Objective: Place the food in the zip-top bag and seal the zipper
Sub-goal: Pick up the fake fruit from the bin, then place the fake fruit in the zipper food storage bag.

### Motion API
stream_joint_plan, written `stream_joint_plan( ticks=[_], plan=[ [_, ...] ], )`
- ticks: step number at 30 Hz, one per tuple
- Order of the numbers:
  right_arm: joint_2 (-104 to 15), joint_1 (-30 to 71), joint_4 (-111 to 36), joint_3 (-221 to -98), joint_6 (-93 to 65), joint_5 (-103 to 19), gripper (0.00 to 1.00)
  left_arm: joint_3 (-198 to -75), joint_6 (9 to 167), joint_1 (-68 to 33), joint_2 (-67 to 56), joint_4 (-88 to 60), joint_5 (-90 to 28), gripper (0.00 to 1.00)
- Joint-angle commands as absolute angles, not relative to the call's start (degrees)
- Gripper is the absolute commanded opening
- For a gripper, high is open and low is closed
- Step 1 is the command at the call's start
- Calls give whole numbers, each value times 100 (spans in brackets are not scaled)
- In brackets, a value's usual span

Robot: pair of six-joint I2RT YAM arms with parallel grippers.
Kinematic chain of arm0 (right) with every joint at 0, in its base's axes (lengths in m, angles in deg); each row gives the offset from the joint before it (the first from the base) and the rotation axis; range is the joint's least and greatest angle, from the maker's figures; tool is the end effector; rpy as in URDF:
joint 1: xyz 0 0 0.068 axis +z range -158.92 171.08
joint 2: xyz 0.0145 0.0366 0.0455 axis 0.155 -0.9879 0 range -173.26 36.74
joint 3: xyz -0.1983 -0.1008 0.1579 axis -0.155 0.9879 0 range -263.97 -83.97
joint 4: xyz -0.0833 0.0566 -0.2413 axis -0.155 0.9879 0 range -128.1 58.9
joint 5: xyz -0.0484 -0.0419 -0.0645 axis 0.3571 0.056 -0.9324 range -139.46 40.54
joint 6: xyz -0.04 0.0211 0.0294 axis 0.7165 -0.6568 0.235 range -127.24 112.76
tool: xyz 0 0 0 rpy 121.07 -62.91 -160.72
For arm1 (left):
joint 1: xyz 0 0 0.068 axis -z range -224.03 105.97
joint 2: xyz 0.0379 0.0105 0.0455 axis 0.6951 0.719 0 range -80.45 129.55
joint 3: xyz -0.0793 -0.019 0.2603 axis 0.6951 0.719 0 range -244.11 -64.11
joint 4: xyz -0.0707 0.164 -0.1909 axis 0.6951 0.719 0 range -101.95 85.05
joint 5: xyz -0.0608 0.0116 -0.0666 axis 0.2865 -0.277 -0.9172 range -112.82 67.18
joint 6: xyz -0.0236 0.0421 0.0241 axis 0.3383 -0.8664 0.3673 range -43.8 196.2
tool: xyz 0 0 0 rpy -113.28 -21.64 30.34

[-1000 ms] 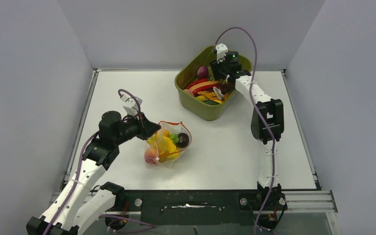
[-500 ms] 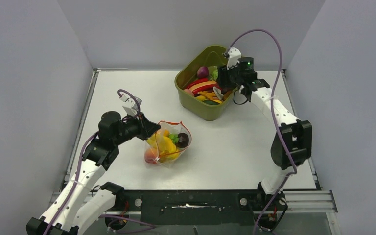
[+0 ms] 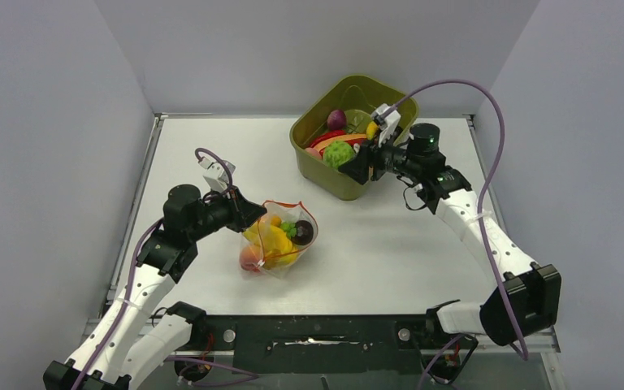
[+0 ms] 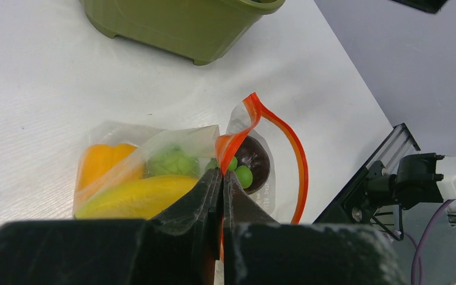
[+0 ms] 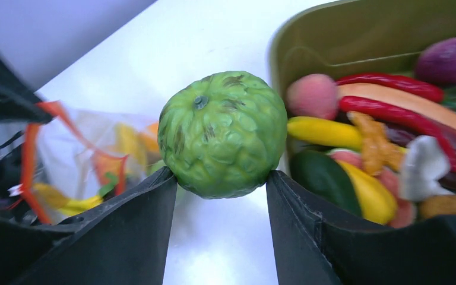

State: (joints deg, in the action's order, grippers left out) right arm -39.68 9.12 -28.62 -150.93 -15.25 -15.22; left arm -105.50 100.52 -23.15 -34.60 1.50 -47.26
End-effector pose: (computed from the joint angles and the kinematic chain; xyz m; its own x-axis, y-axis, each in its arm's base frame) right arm 0.2861 0.1142 0.3554 -0.4117 -0.0129 -0.9112 -0.7116 0.6293 0.3126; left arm 0.1688 -0.0801 0.3108 -0.5470 -0.1925 -0.8147 0.5125 0.6924 -0.5078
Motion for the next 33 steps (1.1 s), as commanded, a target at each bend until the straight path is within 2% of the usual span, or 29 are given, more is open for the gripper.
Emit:
stream_joint_plan(
  ticks=[1, 8, 22, 33],
  plan=[
    [-3451, 1401, -3251, -14813, -1779, -548, 47, -10671, 10054, -2329, -3556, -221, -4760, 0],
    [-3331, 2201, -3347, -14597, -1777, 200, 48, -10592, 10141, -2329, -3547, -348, -4817, 0],
    [-4064, 3106, -2639, -14879, -1303, -569, 50, -10610, 10178, -2329, -3577, -319, -4879, 0],
    [-4562, 3349, -2503, -15138, -1473, -1466, 53, -10590, 10256, -2327, -3629, -343, -4943, 0]
  ],
)
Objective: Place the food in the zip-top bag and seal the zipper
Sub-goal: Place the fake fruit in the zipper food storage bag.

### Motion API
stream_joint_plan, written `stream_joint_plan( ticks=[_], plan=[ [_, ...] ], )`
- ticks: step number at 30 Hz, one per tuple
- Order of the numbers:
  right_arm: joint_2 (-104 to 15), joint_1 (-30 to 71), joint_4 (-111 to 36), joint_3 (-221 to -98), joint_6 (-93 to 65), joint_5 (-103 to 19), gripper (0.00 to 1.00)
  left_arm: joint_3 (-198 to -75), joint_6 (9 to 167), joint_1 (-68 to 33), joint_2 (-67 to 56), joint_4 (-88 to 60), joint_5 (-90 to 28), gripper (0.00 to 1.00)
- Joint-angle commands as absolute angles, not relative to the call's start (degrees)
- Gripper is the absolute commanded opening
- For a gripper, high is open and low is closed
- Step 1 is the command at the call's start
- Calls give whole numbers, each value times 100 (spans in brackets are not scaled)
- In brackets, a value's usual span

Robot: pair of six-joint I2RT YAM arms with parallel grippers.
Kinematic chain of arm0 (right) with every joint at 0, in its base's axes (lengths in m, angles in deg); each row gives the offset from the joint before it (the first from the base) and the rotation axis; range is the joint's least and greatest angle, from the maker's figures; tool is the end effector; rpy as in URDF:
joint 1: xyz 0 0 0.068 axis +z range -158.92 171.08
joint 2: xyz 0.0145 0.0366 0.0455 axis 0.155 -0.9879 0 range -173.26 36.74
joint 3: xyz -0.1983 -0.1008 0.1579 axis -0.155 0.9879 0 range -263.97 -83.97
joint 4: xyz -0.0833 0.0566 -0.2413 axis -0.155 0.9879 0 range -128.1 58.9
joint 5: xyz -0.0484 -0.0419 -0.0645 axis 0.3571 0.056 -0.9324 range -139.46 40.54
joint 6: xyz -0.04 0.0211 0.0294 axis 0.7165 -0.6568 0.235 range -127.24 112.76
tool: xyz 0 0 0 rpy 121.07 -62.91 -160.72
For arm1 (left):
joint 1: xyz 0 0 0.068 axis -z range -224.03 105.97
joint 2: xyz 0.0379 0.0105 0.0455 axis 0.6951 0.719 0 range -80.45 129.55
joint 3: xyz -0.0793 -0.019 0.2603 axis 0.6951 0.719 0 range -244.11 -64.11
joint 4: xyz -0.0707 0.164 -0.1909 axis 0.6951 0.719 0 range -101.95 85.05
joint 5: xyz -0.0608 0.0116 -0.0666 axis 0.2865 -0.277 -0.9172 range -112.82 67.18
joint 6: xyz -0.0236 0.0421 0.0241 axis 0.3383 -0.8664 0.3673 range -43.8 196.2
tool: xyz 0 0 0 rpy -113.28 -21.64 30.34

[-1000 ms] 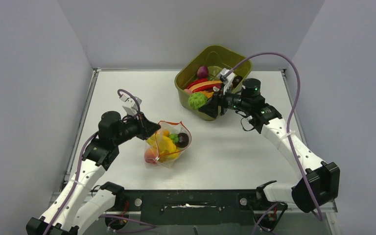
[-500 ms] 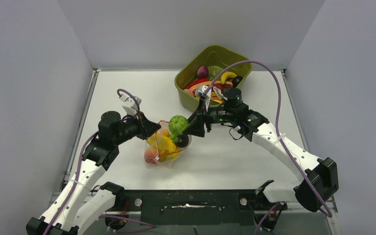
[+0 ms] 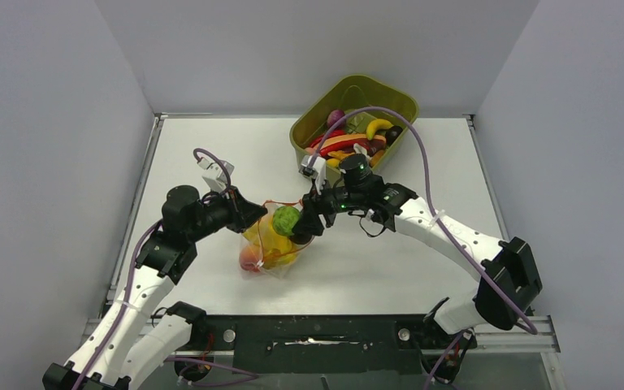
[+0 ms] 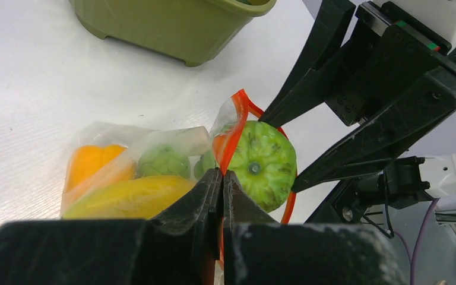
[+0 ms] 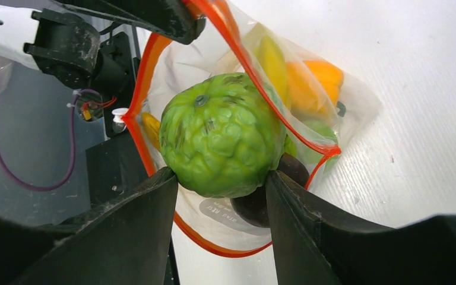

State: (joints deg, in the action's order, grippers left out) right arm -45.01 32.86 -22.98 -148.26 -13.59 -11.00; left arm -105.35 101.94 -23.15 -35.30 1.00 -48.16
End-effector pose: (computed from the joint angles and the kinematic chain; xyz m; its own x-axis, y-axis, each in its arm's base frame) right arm 0.2237 0.2295 0.3036 -0.5000 -0.3305 -0.8005 -0.8625 0.2730 0.4260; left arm 0.1664 -0.0798 0.3128 -0.5503 -0.2100 -0.8081 0.5172 0.6741 -0.5274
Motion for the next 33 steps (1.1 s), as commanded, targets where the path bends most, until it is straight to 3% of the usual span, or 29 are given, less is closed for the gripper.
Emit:
stream_joint_plan(
  ticks=[1, 8, 16, 19, 23, 30, 33],
  plan=[
    [-4586, 3363, -2545, -15138, -1530, -1509, 53, -10593, 10271, -2324, -3626, -354, -4944, 0],
    [-4806, 3458, -2437, -15274, -1732, -1865, 58, -10549, 10344, -2328, -3607, -457, -4945, 0],
    [-4650, 3459, -1584, -15776, -1338, -2077, 84, -10516, 10353, -2323, -3608, -488, -4945, 0],
    [-4487, 3452, -1342, -15843, -1190, -2318, 87, -10495, 10371, -2329, -3615, -532, -4945, 0],
    [-4307, 3440, -1103, -15896, -955, -2477, 83, -10492, 10369, -2328, -3624, -562, -5086, 0],
    [-4116, 3437, -1126, -15696, -1552, -2955, 61, -10509, 10381, -2324, -3663, -536, -5111, 0],
    [-4002, 3454, -1386, -15490, -1579, -2872, 58, -10487, 10380, -2328, -3685, -581, -5110, 0]
  ],
)
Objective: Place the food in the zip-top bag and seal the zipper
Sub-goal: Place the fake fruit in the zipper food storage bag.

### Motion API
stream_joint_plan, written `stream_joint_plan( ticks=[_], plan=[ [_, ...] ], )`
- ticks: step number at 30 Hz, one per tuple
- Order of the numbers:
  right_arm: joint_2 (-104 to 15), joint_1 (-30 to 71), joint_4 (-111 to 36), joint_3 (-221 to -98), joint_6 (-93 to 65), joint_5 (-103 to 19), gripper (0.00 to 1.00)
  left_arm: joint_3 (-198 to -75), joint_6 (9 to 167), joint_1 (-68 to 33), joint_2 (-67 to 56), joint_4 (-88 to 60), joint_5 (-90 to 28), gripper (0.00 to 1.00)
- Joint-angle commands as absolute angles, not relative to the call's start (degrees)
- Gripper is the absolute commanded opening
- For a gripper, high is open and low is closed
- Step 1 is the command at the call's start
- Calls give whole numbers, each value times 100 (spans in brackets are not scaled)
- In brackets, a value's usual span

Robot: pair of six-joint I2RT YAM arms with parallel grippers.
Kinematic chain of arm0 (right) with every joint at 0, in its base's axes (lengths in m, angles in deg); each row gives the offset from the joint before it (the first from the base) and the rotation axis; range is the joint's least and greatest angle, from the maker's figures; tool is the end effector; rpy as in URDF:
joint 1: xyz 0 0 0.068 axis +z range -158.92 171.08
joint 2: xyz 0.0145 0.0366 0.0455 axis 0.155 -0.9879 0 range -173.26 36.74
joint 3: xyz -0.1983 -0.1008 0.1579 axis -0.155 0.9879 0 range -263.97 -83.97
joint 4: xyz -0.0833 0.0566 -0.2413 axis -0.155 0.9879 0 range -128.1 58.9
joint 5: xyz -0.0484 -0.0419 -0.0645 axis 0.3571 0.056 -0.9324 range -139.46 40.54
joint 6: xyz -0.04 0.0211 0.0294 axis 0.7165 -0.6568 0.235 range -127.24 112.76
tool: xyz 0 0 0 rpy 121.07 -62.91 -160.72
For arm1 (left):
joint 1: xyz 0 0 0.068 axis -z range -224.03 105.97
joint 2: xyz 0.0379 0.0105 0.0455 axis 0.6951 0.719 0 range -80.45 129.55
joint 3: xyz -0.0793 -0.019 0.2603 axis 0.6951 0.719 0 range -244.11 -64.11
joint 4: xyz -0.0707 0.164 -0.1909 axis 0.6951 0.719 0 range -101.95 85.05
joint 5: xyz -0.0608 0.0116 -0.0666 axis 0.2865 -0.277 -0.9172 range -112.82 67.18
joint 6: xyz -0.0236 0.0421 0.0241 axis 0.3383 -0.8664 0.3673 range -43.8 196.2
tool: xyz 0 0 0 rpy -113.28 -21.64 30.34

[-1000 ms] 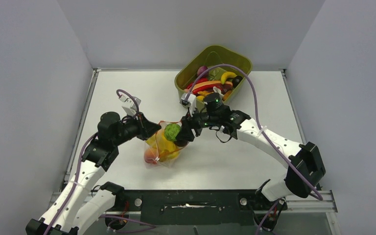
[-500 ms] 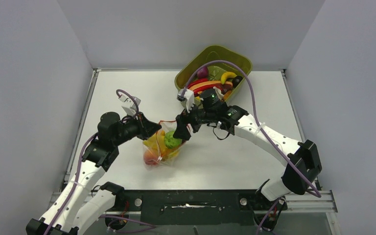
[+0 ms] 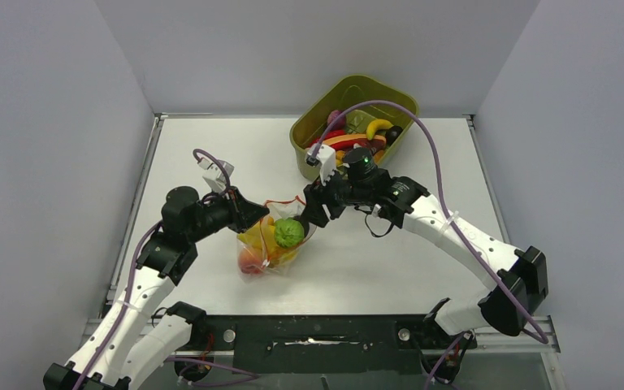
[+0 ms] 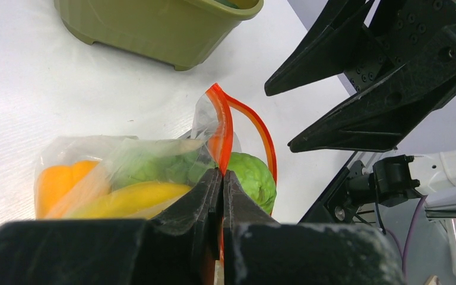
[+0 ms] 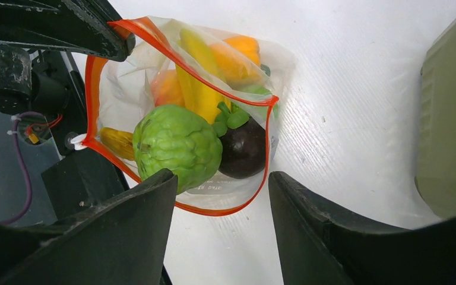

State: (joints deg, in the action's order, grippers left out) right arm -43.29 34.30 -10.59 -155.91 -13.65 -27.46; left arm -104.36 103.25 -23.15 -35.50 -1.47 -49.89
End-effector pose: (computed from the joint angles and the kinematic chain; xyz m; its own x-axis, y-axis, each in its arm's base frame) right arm 0.2185 0.2236 0.3361 -0.5172 -0.3440 -0.7837 -0.8042 0.5087 0.3074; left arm 0.1664 -0.0808 0.3119 -0.5489 -0.2239 -0.8053 0.5368 0.6441 -0.5450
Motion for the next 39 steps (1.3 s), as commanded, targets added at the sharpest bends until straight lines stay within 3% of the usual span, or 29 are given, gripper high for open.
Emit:
stream_joint_plan(
  ticks=[1, 16, 24, 30, 37, 39],
  plan=[
    [-3970, 3446, -1474, -15398, -1577, -2913, 58, -10481, 10386, -2328, -3692, -602, -5110, 0],
    [-4424, 3511, -1284, -15318, -2207, -3333, 54, -10200, 10545, -2329, -3731, -1419, -5475, 0],
    [-4348, 3581, -1441, -15138, -2507, -3356, 46, -10038, 10774, -2326, -3677, -1813, -5677, 0],
    [-4349, 3608, -1187, -15092, -2664, -3842, 35, -9770, 10954, -2329, -3867, -2062, -5677, 0],
    [-4183, 3608, -1187, -15040, -3302, -3810, 12, -9725, 11108, -2329, -3815, -2358, -5736, 0],
    [-4121, 3586, -1184, -15021, -3577, -3950, 0, -9729, 11014, -2326, -3804, -2390, -5831, 1]
  ],
)
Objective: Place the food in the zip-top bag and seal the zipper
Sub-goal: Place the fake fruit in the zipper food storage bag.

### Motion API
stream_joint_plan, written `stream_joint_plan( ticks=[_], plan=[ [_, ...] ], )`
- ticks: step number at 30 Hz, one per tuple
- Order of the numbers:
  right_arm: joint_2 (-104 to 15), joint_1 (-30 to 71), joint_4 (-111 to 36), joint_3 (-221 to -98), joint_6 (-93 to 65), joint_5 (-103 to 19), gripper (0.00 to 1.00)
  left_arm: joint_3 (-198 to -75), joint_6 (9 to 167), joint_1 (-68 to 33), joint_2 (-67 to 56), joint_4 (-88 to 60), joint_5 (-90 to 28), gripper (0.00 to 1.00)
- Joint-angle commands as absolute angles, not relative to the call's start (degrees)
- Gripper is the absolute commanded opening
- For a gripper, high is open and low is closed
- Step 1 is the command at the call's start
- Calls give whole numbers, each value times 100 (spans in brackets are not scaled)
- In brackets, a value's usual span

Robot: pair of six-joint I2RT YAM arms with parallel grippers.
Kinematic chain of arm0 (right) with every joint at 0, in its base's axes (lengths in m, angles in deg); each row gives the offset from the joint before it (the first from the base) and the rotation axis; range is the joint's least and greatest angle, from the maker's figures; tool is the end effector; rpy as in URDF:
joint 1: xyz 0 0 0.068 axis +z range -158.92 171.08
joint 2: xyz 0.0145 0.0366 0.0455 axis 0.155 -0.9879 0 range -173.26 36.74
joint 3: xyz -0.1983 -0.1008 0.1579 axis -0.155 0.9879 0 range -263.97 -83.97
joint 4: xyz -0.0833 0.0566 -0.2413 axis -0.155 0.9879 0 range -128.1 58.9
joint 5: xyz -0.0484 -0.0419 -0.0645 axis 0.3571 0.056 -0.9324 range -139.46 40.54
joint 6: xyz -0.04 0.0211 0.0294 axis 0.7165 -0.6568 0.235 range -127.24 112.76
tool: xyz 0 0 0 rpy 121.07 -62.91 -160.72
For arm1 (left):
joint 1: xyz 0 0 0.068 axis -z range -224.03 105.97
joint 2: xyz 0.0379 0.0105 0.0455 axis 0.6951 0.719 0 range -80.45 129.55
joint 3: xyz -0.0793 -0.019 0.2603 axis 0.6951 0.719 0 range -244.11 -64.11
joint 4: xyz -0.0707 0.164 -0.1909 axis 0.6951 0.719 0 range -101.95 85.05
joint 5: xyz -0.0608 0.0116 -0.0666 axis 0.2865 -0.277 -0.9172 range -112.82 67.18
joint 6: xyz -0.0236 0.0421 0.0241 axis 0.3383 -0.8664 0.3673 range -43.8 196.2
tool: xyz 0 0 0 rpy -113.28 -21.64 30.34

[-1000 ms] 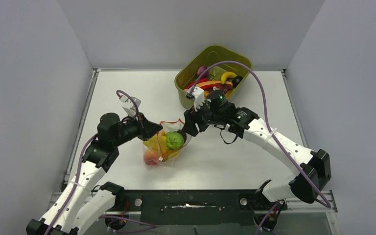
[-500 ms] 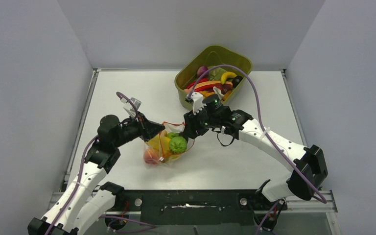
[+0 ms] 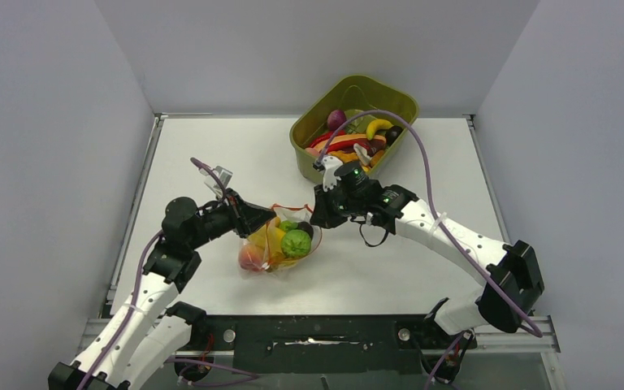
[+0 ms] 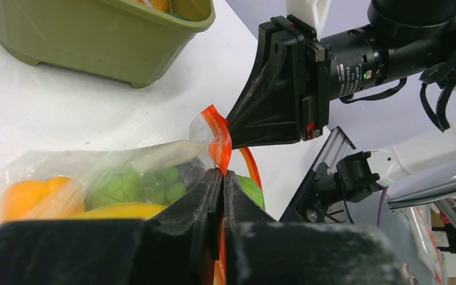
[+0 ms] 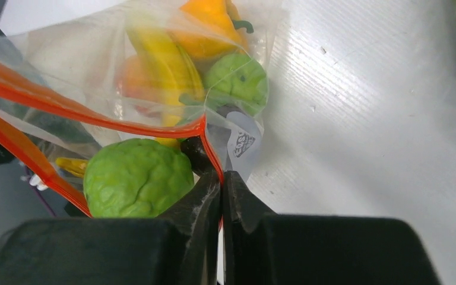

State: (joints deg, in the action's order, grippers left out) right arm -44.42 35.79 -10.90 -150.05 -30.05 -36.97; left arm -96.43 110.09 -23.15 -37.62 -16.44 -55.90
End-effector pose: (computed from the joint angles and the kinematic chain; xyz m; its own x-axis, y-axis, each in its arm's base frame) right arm 0.2164 0.2250 0.2954 -0.7510 -0.2109 -0.6257 -0.5526 0.7194 0.4209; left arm 0.1626 -0.0828 0.2962 -0.5307 -0.2974 -0.7936 0.6142 0.5102 -0.6020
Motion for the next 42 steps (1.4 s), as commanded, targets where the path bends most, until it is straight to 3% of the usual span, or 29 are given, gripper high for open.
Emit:
stream_joint_plan(
  ticks=[1, 4, 7, 20, 34, 42],
  plan=[
    [-4071, 3571, -1168, -14997, -3755, -4085, 0, -9749, 10855, -2329, -3835, -2342, -5873, 8],
    [-3885, 3418, -1362, -14727, -4379, -4276, 0, -9836, 10147, -2329, -4067, -2013, -6007, 31],
    [-3678, 3269, -1681, -14338, -4846, -4280, 0, -9873, 9300, -2320, -4443, -1549, -6261, 39],
    [-3005, 3075, -1964, -13793, -5874, -4789, 0, -9623, 6738, -2250, -5661, 350, -7380, 39],
    [-2953, 3081, -2023, -13664, -5989, -4896, 0, -8899, 6353, -2127, -5615, -74, -7566, 39],
    [-2940, 3063, -2113, -13588, -6004, -4906, 0, -8853, 6450, -1286, -5094, -295, -6745, 39]
  ],
)
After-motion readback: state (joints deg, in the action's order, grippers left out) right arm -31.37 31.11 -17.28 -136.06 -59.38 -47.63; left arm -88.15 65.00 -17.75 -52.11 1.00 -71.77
